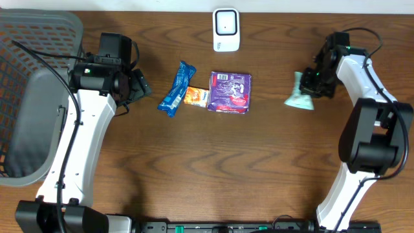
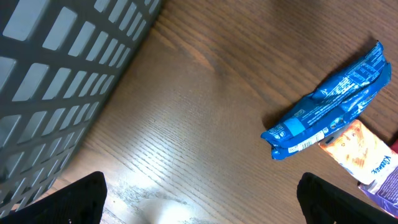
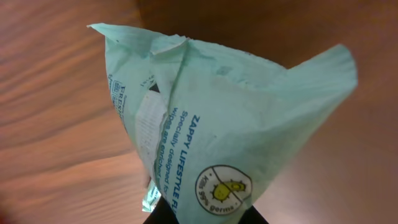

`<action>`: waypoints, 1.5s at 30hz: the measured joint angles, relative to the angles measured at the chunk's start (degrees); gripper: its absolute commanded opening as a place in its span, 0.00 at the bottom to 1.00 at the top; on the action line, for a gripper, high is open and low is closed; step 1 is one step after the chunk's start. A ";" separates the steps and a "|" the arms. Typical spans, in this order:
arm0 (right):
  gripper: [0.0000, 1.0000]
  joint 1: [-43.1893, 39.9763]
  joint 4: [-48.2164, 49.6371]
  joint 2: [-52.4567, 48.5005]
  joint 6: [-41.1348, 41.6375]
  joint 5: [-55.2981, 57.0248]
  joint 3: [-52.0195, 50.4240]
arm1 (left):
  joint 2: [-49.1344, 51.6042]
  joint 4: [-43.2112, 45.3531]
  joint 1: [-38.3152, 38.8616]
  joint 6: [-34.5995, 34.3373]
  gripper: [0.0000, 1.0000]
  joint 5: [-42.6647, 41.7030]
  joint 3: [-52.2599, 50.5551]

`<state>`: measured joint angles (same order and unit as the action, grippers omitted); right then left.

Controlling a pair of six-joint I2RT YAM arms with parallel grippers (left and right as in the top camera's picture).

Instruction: Scan the item barcode

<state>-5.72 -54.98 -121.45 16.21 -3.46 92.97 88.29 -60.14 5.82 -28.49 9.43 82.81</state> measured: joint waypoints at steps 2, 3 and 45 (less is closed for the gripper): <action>0.01 1.68 -1.77 1.51 3.17 10.67 0.02 | 0.00 0.00 0.00 0.00 0.98 0.00 0.00; 0.01 2.69 -2.56 1.79 4.72 15.23 0.09 | 0.00 0.00 0.00 0.00 0.98 0.00 0.00; 0.57 4.76 -25.53 -7.65 -2.16 0.37 34.49 | 0.00 -0.02 0.00 0.00 0.98 0.00 0.00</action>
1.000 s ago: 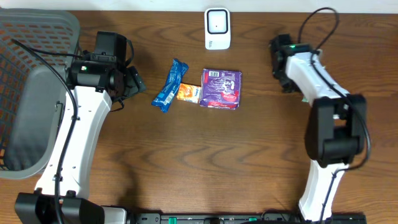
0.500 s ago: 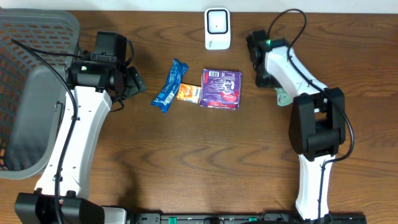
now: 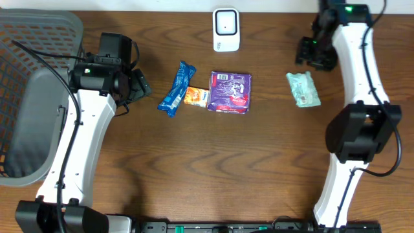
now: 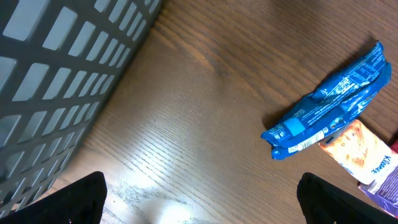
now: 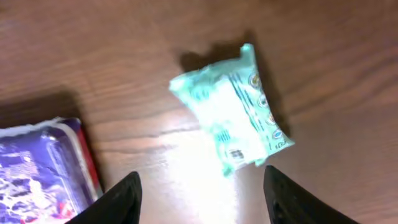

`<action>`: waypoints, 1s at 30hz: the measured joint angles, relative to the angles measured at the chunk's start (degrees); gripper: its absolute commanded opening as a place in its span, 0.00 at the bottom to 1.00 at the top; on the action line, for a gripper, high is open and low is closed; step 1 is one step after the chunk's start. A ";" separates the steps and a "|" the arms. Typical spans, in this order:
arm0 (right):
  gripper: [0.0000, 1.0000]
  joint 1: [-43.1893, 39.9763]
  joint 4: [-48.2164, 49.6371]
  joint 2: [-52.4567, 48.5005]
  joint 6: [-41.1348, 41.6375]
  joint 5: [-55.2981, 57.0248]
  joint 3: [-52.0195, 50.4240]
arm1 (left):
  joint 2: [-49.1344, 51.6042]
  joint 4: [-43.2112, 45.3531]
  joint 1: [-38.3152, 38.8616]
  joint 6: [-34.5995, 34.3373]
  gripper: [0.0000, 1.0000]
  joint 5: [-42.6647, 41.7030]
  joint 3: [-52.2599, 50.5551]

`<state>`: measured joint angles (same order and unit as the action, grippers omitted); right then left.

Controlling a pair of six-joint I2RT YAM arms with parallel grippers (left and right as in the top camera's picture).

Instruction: Scan the item barcode

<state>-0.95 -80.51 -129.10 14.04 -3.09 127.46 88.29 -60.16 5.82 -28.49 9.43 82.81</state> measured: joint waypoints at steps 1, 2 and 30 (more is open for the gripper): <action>0.57 -0.55 -0.13 0.00 -1.16 -0.68 -0.81 | 0.00 0.00 0.00 0.00 0.98 0.00 0.00; 0.58 -1.09 -0.55 0.02 -2.67 -1.55 -2.03 | 0.00 0.02 0.00 0.00 0.98 0.00 0.00; 0.17 8.48 29.66 1.53 -2.69 32.11 -35.10 | 0.00 0.00 0.00 0.00 0.98 0.00 0.00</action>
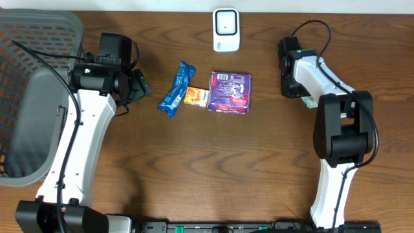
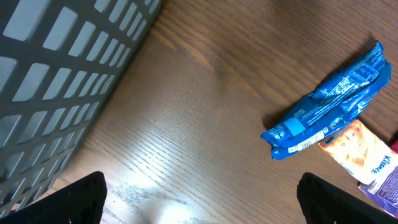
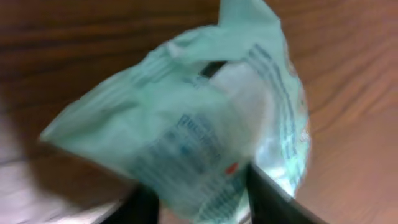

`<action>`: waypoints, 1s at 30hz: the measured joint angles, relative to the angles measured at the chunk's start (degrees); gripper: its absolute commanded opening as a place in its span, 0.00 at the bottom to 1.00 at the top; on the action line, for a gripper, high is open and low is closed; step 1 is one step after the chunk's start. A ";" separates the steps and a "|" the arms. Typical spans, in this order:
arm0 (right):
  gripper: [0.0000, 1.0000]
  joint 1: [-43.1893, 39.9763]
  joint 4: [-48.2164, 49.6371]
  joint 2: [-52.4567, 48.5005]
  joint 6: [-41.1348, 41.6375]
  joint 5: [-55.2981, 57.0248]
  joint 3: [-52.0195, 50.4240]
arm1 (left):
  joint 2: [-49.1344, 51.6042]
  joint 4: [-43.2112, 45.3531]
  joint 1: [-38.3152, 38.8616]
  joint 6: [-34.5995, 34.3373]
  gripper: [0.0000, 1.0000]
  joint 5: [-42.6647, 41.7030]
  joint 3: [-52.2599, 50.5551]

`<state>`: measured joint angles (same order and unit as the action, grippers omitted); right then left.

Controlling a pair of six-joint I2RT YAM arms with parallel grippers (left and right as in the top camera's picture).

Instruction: Scan the item barcode

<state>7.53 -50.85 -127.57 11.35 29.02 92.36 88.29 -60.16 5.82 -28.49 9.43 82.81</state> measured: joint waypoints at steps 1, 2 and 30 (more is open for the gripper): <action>0.10 -0.11 0.39 0.15 0.07 0.39 -0.35 | 0.00 0.00 0.00 0.00 0.98 0.00 0.00; 0.04 -0.22 0.44 0.37 -0.13 0.46 -0.52 | 0.00 0.00 0.00 0.00 0.98 0.00 0.00; 0.01 -15.96 -0.68 -6.80 2.84 -86.82 12.46 | 0.00 0.00 0.00 0.00 0.98 0.00 0.00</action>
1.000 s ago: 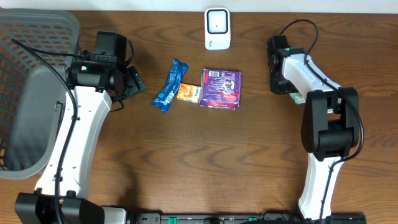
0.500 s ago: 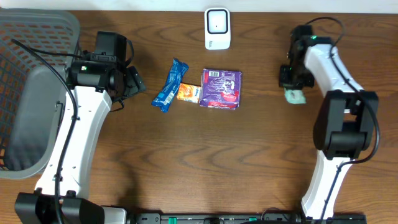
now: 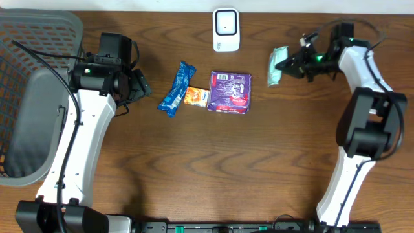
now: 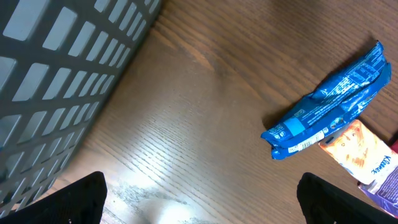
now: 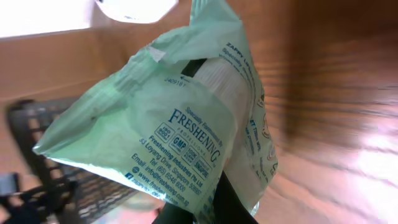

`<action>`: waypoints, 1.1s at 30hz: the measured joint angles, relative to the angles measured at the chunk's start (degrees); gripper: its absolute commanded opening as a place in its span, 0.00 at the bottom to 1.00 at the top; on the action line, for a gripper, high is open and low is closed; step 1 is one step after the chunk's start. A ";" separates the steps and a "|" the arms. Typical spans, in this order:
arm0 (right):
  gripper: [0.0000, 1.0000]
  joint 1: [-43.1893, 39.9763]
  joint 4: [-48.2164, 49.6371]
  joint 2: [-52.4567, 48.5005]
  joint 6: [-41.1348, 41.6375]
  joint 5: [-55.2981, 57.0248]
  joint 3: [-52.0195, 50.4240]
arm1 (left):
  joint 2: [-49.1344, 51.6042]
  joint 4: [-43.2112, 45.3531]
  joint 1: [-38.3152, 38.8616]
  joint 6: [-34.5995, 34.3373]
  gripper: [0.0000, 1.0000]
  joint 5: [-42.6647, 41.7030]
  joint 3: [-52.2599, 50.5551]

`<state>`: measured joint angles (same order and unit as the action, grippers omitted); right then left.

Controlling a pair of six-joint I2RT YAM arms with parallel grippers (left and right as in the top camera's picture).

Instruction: Scan the item barcode

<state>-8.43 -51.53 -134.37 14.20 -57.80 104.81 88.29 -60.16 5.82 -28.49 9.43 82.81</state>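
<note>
The white barcode scanner [image 3: 226, 29] stands at the table's back edge. My right gripper [image 3: 289, 65] is shut on a pale green wipes packet [image 3: 278, 65], held off the table just right of the scanner. In the right wrist view the packet [image 5: 186, 118] fills the frame above the gripper [image 5: 208, 202], its printed face toward the camera, and the scanner [image 5: 134, 7] shows at the top. My left gripper [image 3: 139, 87] is open, empty, left of the blue packet [image 3: 176, 88]; its fingertips [image 4: 84, 199] stand wide apart over bare wood.
A blue snack packet [image 4: 329, 106], a small orange packet [image 3: 196, 97] and a purple packet [image 3: 229, 92] lie mid-table. A grey slatted basket [image 3: 32, 97] fills the left side, its wall [image 4: 62, 74] close to the left gripper.
My right gripper was down at the green packet on the table; now it holds the packet in the air, further left and back, next to the scanner. The left arm has not moved.
My right gripper first held the green packet at the right side. Then the packet lay flat on the table with the gripper open and away at the back. Then the gripper was down on it again, and now holds it beside the scanner.
</note>
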 measured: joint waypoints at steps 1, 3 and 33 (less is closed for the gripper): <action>0.01 0.00 0.92 -1.99 0.94 -1.92 -0.31 | 0.00 0.00 0.00 0.00 0.98 0.00 0.00; 0.01 -0.15 1.40 -5.16 1.99 -4.02 -0.74 | 0.00 0.00 0.00 0.00 0.98 0.00 0.00; 0.41 -3.98 -18.53 14.71 3.19 47.21 1.97 | 0.00 0.00 0.00 0.00 0.98 0.00 0.00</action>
<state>-12.40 -70.06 -119.66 17.39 -10.59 106.78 88.29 -60.16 5.82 -28.49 9.43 82.81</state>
